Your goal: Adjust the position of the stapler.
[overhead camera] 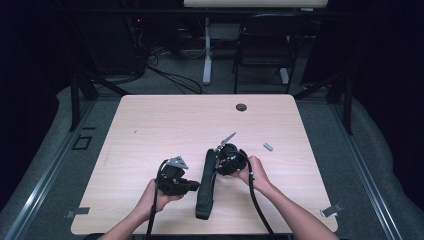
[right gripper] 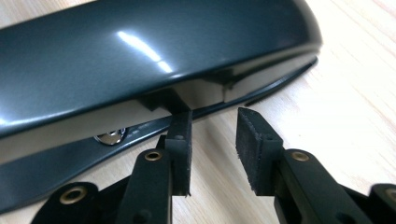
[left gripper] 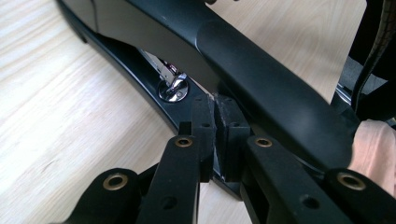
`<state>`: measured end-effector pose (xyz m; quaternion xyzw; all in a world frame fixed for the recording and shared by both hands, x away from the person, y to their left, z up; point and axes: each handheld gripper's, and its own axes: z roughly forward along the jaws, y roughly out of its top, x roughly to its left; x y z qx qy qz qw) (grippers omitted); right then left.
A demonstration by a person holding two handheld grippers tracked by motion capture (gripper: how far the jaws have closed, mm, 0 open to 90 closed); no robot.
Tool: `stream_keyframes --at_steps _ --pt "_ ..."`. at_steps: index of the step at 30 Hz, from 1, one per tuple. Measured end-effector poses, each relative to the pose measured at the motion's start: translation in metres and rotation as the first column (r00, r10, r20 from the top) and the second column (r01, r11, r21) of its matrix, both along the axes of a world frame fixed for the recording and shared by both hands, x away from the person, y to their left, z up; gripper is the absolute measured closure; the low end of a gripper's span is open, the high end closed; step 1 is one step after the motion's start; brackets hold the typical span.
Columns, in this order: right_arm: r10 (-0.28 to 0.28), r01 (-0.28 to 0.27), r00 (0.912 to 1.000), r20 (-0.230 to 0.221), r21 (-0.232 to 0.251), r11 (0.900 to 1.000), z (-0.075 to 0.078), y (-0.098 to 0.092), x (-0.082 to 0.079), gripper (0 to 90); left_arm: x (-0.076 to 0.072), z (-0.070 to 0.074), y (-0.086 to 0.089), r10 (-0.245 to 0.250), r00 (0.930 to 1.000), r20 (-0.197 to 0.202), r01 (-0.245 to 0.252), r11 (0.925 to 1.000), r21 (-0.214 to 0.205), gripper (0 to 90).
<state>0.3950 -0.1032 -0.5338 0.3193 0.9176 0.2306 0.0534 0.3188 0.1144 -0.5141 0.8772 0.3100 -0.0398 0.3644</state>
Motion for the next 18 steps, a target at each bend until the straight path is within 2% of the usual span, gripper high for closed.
stream_keyframes --at_steps 3,7,8,11,13,14,17,18 --pt "-0.011 0.012 0.9995 -0.03 0.014 0.9998 0.002 -0.005 0.002 65.5 0.001 -0.001 -0.008 0.011 0.9999 -0.001 -0.011 0.9999 -0.009 87.2" --pt "-0.022 0.023 0.999 -0.038 0.024 0.9995 0.005 -0.013 0.006 64.7 0.003 -0.002 -0.02 0.006 1.0 0.007 -0.006 0.9998 -0.02 87.1" --pt "-0.02 0.021 0.999 -0.041 0.021 0.9996 0.008 -0.015 0.007 64.3 0.003 -0.003 -0.024 0.01 0.9999 0.011 -0.01 0.9999 -0.01 87.1" --pt "-0.033 0.035 0.9982 -0.049 0.04 0.9986 0.012 -0.02 0.008 62.5 0.004 -0.008 -0.033 -0.007 1.0 0.0 0.007 0.9999 -0.012 86.9" --pt "-0.048 0.051 0.997 -0.061 0.051 0.9974 0.012 -0.023 0.008 59.3 0.004 -0.012 -0.045 -0.047 0.9989 -0.006 0.047 0.9985 0.03 83.0" --pt "-0.051 0.055 0.9962 -0.071 0.052 0.9971 0.014 -0.025 0.008 58.2 0.002 -0.012 -0.052 -0.08 0.9968 0.01 0.079 0.9948 0.065 81.2" --pt "-0.089 0.095 0.9928 -0.08 0.072 0.9928 0.016 -0.031 0.008 55.2 -0.004 -0.008 -0.053 -0.122 0.9917 0.039 0.117 0.9876 0.104 75.4" --pt "-0.117 0.124 0.9897 -0.083 0.084 0.9888 0.018 -0.033 0.007 54.3 -0.004 -0.005 -0.049 -0.116 0.9924 0.04 0.111 0.9879 0.108 70.7"
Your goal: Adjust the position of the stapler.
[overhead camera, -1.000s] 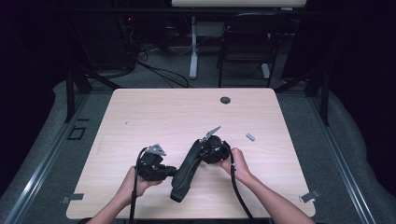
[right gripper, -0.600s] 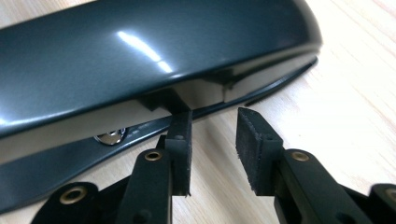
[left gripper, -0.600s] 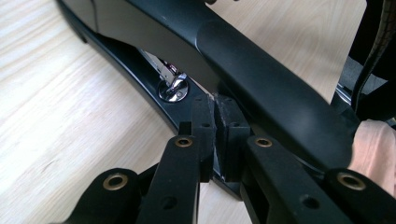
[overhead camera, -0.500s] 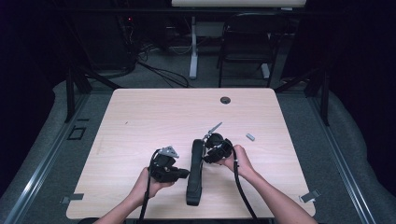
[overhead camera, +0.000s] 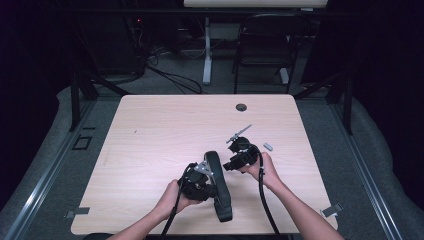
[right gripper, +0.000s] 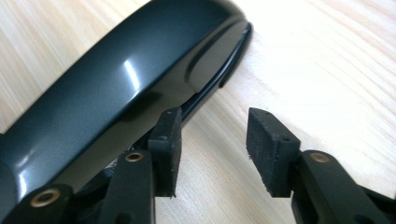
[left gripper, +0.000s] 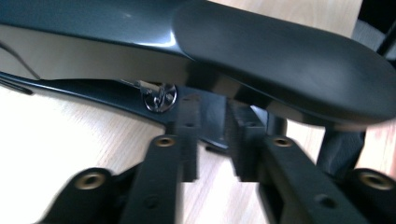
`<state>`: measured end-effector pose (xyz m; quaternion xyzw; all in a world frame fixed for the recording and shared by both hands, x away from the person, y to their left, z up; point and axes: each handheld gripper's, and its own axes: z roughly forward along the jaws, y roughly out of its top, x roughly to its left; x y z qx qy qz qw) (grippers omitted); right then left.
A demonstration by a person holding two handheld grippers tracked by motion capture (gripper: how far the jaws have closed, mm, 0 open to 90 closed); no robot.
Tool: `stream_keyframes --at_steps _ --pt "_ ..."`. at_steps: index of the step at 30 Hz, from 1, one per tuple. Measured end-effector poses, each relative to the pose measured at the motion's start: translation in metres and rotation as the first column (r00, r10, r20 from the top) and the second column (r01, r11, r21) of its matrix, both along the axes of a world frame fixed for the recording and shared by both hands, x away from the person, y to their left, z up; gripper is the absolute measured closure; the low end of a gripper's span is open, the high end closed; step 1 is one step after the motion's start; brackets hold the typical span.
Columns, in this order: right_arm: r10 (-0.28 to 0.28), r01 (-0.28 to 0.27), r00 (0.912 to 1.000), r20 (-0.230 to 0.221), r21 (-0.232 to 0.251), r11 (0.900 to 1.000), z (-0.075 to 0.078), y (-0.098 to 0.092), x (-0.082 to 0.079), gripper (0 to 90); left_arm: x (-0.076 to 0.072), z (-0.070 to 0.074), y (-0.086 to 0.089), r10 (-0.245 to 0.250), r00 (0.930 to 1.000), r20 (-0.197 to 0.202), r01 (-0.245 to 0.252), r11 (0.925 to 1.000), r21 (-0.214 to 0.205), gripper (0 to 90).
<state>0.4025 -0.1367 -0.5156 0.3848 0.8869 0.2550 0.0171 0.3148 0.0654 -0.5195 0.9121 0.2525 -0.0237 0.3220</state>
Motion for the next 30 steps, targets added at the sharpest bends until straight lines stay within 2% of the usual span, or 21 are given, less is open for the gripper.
stream_keyframes --at_steps 2,3,4,5,7,9,10,12,13,14,15,16,18,20,23,24,26,27,30 --pt "-0.014 0.014 0.9999 0.005 0.004 0.9999 0.005 -0.005 -0.001 50.9 0.002 0.005 0.012 0.024 0.9996 0.017 -0.024 0.9997 0.001 65.0" --pt "-0.041 0.041 0.9991 -0.002 0.022 0.9989 0.008 -0.007 -0.003 46.8 0.004 0.007 0.017 0.047 0.9985 0.028 -0.047 0.9989 0.003 57.5" --pt "-0.053 0.053 0.9986 0.006 0.021 0.9984 0.011 -0.008 -0.005 44.2 0.007 0.01 0.028 0.092 0.9948 0.044 -0.092 0.9958 -0.002 51.6" --pt "-0.07 0.069 0.9973 0.023 0.029 0.9972 0.015 -0.01 -0.007 36.5 0.01 0.013 0.037 0.126 0.9908 0.048 -0.126 0.992 -0.011 44.6" --pt "-0.097 0.094 0.9939 0.053 0.049 0.9943 0.024 -0.012 -0.012 28.7 0.018 0.016 0.056 0.188 0.9802 0.062 -0.187 0.9822 -0.021 37.3" --pt "-0.106 0.101 0.9916 0.074 0.068 0.9926 0.031 -0.011 -0.017 22.0 0.028 0.018 0.072 0.247 0.9664 0.071 -0.245 0.969 -0.027 30.6" --pt "-0.103 0.096 0.9913 0.081 0.088 0.9914 0.034 -0.01 -0.018 19.7 0.035 0.017 0.081 0.279 0.9571 0.079 -0.278 0.9603 -0.02 28.7" --pt "-0.099 0.091 0.9929 0.067 0.114 0.9894 0.037 -0.005 -0.022 14.9 0.043 0.016 0.091 0.311 0.9476 0.075 -0.311 0.9505 -0.011 25.6" --pt "-0.08 0.072 0.9948 0.064 0.118 0.9905 0.037 -0.002 -0.023 14.9 0.049 0.013 0.098 0.341 0.9385 0.054 -0.341 0.94 -0.015 25.2" --pt "-0.052 0.047 0.9978 0.041 0.106 0.9932 0.035 0.004 -0.026 14.9 0.054 0.011 0.102 0.358 0.9329 0.041 -0.358 0.9338 -0.011 23.5" --pt "-0.013 0.01 0.9996 0.026 0.083 0.9965 0.033 0.011 -0.029 15.0 0.056 0.009 0.104 0.366 0.9302 0.028 -0.366 0.9306 -0.009 20.7" --pt "0.007 -0.008 0.9996 0.027 0.061 0.9981 0.03 0.016 -0.031 14.2 0.059 0.007 0.107 0.38 0.9248 0.014 -0.38 0.9249 -0.005 18.1" --pt "0.032 -0.034 0.999 0.031 0.057 0.9978 0.028 0.025 -0.035 14.6 0.061 0.005 0.108 0.388 0.9217 0.012 -0.388 0.9217 0.003 15.8" --pt "0.043 -0.043 0.9982 0.042 0.018 0.9989 0.028 0.033 -0.038 14.8 0.061 0.005 0.108 0.388 0.9212 0.027 -0.389 0.9214 0.008 15.0" --pt "0.041 -0.041 0.9987 0.03 -0.005 0.9992 0.022 0.039 -0.04 14.9 0.062 0.005 0.108 0.381 0.924 0.035 -0.381 0.9243 0.013 14.8" --pt "0.05 -0.049 0.9984 0.028 -0.025 0.9985 0.02 0.041 -0.041 15.0 0.062 0.005 0.108 0.381 0.924 0.035 -0.382 0.9242 0.017 14.8" --pt "0.049 -0.048 0.9983 0.032 -0.04 0.9981 0.019 0.046 -0.044 18.3 0.063 0.003 0.108 0.387 0.9217 0.029 -0.387 0.9217 0.021 14.8" --pt "0.074 -0.072 0.9965 0.039 -0.069 0.995 0.021 0.048 -0.046 22.0 0.063 0.003 0.108 0.387 0.9217 0.028 -0.388 0.9215 0.024 13.9" --pt "0.097 -0.09 0.9933 0.063 -0.103 0.9906 0.025 0.052 -0.049 25.6 0.064 0.0 0.108 0.387 0.9219 0.022 -0.387 0.9209 0.042 12.2"
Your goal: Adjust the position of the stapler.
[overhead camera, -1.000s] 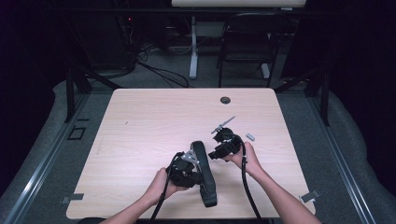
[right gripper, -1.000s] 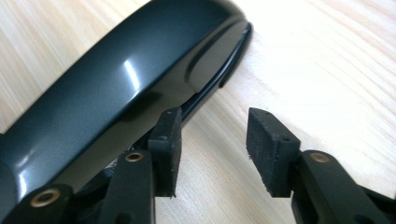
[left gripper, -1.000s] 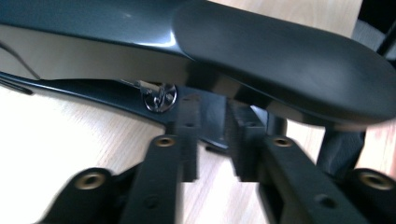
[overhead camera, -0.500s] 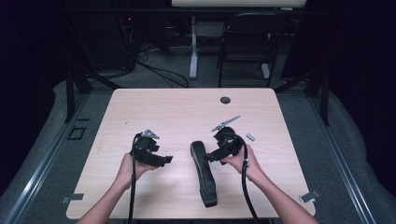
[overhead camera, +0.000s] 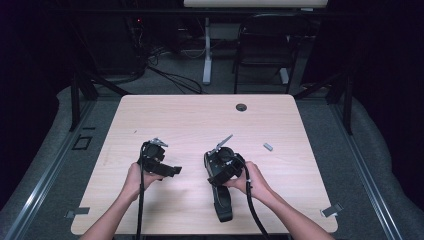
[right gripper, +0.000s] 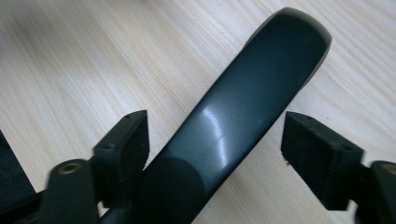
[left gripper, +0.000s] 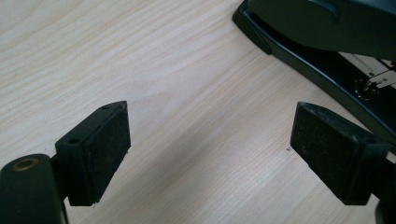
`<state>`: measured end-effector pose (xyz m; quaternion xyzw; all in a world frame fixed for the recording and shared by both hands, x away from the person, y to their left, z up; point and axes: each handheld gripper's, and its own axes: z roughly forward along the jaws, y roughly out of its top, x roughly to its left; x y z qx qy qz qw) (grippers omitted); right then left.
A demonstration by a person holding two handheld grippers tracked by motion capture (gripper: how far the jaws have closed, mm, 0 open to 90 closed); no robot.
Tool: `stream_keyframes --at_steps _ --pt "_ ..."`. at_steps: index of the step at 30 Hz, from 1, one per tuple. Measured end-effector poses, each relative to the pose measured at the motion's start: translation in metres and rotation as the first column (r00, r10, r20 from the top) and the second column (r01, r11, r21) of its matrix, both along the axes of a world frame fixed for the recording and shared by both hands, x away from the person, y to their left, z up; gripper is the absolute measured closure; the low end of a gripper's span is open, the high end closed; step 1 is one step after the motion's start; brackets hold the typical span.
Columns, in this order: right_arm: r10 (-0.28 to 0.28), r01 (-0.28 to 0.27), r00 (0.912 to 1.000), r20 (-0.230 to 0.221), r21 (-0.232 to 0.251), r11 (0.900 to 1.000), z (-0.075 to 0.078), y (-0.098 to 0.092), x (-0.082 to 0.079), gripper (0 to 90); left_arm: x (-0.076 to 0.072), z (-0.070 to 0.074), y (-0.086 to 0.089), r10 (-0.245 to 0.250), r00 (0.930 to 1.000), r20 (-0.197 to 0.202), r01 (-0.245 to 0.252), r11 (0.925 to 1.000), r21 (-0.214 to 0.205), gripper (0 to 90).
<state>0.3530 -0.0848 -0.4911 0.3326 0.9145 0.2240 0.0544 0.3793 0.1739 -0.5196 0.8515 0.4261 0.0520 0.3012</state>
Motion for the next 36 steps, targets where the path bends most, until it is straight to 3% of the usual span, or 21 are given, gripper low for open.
stream_keyframes --at_steps 8,13,17,25,36 --pt "0.028 -0.025 0.9981 0.055 -0.054 0.9982 0.005 -0.001 -0.006 34.8 0.0 -0.001 0.0 0.001 1.0 -0.001 -0.001 1.0 0.01 11.4" --pt "0.027 -0.024 0.9984 0.05 -0.059 0.998 0.004 -0.004 -0.005 36.1 0.0 -0.001 0.0 0.004 1.0 -0.001 -0.004 1.0 0.009 11.2" --pt "0.034 -0.028 0.9971 0.068 -0.091 0.9954 0.003 -0.002 -0.006 37.4 0.001 -0.001 0.001 0.011 0.9999 0.005 -0.011 0.9998 0.017 10.5" --pt "0.04 -0.034 0.9972 0.063 -0.092 0.9952 0.003 -0.004 -0.004 38.7 0.001 -0.003 0.001 0.005 1.0 0.003 -0.006 0.9998 0.019 10.2" --pt "0.045 -0.043 0.9975 0.054 -0.04 0.9982 0.004 -0.015 0.001 43.3 0.001 -0.003 0.001 -0.003 1.0 0.003 0.003 0.9999 0.012 10.4"
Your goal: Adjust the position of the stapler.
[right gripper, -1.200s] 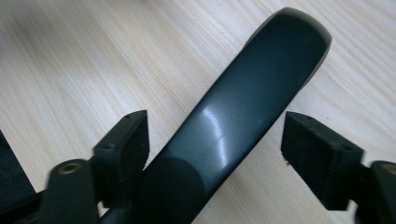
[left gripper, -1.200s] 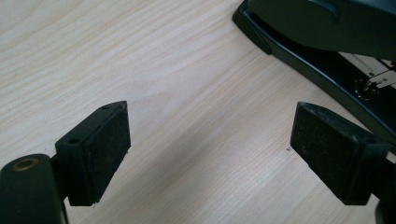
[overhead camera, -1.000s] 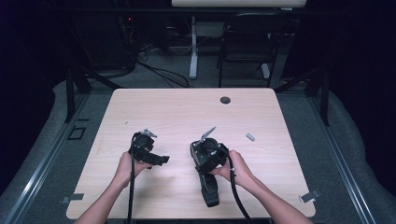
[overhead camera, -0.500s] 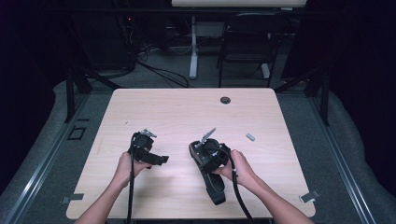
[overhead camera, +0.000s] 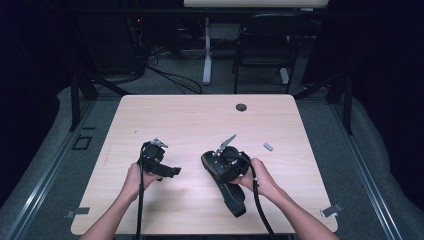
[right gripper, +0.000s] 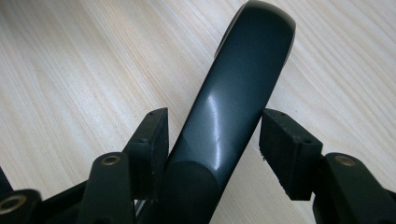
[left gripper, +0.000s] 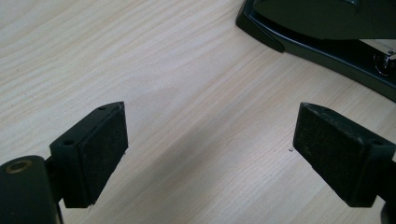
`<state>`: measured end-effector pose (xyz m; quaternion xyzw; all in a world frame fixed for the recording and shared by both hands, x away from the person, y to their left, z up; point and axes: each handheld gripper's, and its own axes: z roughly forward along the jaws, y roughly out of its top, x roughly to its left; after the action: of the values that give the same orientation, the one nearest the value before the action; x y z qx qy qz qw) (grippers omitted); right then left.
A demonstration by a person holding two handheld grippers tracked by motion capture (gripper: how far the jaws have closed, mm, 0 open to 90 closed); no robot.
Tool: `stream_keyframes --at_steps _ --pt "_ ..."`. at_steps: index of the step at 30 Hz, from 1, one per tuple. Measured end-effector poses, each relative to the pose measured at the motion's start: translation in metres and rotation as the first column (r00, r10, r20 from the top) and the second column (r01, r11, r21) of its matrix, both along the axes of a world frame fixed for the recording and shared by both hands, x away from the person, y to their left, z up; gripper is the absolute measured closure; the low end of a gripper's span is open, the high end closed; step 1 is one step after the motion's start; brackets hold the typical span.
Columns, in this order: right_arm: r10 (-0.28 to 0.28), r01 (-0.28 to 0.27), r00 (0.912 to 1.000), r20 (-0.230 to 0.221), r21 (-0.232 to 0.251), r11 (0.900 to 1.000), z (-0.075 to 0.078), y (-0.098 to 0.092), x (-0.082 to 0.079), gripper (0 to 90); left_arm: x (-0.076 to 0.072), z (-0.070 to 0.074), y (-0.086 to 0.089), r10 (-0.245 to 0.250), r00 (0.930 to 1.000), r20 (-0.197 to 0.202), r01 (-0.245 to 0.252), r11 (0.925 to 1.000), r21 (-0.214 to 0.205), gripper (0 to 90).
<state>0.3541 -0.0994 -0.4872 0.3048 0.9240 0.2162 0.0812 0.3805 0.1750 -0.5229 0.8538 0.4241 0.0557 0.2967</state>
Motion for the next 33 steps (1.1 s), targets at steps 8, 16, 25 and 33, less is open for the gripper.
stream_keyframes --at_steps 8,16,25,33 --pt "0.07 -0.071 0.9974 0.014 0.023 0.9972 -0.001 -0.003 0.003 44.0 0.002 -0.002 0.003 -0.018 0.9998 -0.011 0.018 0.9998 -0.013 12.7" --pt "0.191 -0.191 0.9815 0.013 0.103 0.9762 -0.005 -0.009 0.01 44.7 0.001 -0.002 0.001 -0.031 0.9995 -0.012 0.03 0.9995 -0.013 13.1" --pt "0.3 -0.302 0.9533 0.031 0.115 0.9464 -0.005 -0.005 0.011 46.8 0.001 -0.003 0.001 -0.042 0.999 -0.016 0.041 0.999 -0.015 13.2" --pt "0.225 -0.224 0.9742 -0.017 0.066 0.9725 -0.006 0.002 0.004 35.5 0.0 -0.002 0.002 -0.049 0.9987 -0.015 0.049 0.9987 -0.016 13.1"
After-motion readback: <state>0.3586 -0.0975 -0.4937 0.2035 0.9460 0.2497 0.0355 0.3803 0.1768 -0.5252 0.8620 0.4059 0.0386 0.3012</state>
